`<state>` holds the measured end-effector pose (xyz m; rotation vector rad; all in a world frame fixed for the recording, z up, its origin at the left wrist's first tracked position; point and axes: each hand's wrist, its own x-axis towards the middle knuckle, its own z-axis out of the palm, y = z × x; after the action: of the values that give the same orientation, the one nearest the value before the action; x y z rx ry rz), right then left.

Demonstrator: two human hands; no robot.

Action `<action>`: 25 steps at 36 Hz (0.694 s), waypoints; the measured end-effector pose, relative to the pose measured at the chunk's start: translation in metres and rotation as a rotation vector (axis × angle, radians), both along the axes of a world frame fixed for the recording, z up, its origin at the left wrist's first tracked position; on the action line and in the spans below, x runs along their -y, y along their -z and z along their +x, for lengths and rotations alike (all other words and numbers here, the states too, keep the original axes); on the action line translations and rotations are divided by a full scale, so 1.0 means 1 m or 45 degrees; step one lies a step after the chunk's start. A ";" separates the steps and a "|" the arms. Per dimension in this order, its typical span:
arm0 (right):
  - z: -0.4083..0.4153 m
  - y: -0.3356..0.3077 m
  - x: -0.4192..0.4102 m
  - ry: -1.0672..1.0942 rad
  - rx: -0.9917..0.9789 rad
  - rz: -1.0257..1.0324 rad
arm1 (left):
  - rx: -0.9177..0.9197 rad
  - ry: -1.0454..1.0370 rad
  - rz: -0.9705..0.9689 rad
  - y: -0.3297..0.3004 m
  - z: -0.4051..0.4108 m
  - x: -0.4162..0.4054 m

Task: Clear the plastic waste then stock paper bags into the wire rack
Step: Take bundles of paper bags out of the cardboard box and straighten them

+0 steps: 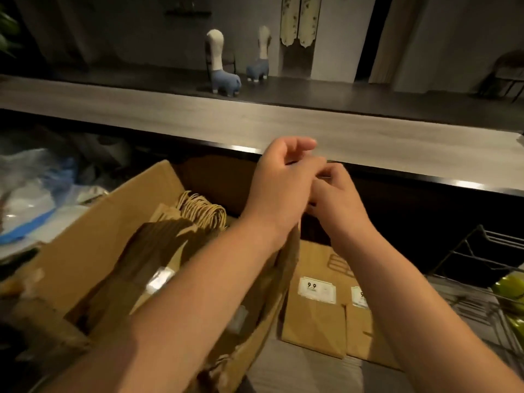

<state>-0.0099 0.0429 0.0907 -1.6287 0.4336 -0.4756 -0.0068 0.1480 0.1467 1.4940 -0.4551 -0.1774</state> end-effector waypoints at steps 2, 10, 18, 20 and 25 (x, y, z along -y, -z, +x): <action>0.017 -0.002 -0.023 -0.061 -0.041 -0.068 | -0.084 0.034 0.096 0.000 0.026 -0.030; 0.074 0.007 -0.111 -0.364 -0.275 -0.315 | -0.175 0.028 0.933 0.040 0.121 -0.146; 0.117 0.059 -0.186 -0.664 -0.514 -1.519 | -0.255 -0.240 1.257 0.111 0.161 -0.214; 0.119 0.075 -0.189 -0.694 -0.516 -1.741 | -0.258 -0.319 1.197 0.126 0.163 -0.221; 0.117 0.094 -0.175 -0.852 -0.473 -1.889 | -0.245 -0.208 1.064 0.132 0.171 -0.224</action>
<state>0.1070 0.2182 -0.0033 -3.1368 -0.3681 0.1351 0.1647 0.3718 0.0148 2.2942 -0.0870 -0.4110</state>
